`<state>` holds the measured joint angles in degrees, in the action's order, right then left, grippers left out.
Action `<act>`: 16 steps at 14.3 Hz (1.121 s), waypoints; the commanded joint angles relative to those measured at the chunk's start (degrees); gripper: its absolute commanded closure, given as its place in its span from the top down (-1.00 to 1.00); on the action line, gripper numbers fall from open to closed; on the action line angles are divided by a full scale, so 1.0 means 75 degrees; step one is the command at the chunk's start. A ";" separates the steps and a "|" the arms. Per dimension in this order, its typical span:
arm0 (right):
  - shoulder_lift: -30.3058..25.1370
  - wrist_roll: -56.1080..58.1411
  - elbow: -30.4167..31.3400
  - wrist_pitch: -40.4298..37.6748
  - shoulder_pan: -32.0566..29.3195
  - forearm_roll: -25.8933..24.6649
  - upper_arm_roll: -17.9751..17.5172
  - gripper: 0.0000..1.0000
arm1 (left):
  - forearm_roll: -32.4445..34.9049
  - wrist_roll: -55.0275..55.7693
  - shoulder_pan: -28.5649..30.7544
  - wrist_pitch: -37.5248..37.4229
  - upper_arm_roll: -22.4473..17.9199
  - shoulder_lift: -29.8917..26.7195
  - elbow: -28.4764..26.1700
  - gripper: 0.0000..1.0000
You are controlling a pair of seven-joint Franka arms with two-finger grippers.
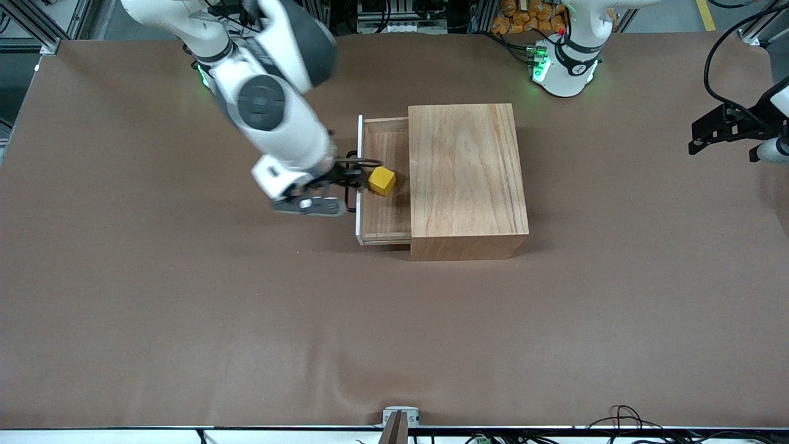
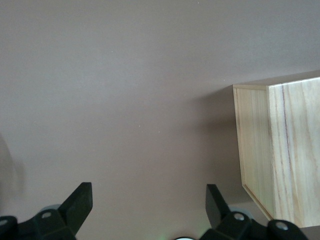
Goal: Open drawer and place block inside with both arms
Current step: 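Lower the cube into the drawer and open the right gripper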
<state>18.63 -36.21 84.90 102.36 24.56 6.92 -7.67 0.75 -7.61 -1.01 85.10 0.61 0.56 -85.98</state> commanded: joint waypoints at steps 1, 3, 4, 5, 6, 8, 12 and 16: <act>-0.0631 0.1145 0.0247 -0.0171 -0.1160 -0.0044 -0.0126 1.00 | 0.0134 0.0087 -0.0064 0.0032 -0.0022 0.0020 0.0132 1.00; -0.0866 0.2080 0.0247 -0.0382 -0.1981 -0.0056 -0.0138 1.00 | 0.0135 0.0205 -0.0064 0.0009 0.0025 -0.0039 0.0109 1.00; -0.0983 0.2690 0.0247 -0.0626 -0.2275 -0.0067 -0.0126 1.00 | 0.0123 0.0147 -0.0052 0.0009 -0.0010 -0.0028 0.0120 1.00; -0.1193 0.3078 0.0258 -0.0849 -0.2522 -0.0067 -0.0033 1.00 | 0.0111 0.0147 -0.0052 0.0009 -0.0022 -0.0039 0.0132 1.00; -0.1450 0.3210 0.0305 -0.1026 -0.2559 -0.0067 0.0130 1.00 | 0.0123 0.0193 -0.0052 0.0009 -0.0011 -0.0051 0.0132 1.00; -0.1931 0.3432 0.0340 -0.1610 -0.2548 -0.0242 0.0586 1.00 | 0.0111 0.0205 -0.0052 0.0009 0.0001 -0.0039 0.0132 1.00; -0.2787 0.4136 0.0423 -0.2291 -0.2618 -0.0629 0.1162 1.00 | 0.0099 0.0485 -0.0052 -0.0003 0.0024 -0.0051 0.0132 1.00; -0.3116 0.5121 0.0446 -0.2597 -0.2851 -0.0642 0.1608 1.00 | 0.0123 0.0874 -0.0052 -0.0003 0.0013 -0.0051 0.0132 1.00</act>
<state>-2.80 -0.17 86.01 82.85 4.60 2.82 4.50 0.75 -1.85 -1.34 85.39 0.74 0.53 -85.47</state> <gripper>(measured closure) 0.000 0.000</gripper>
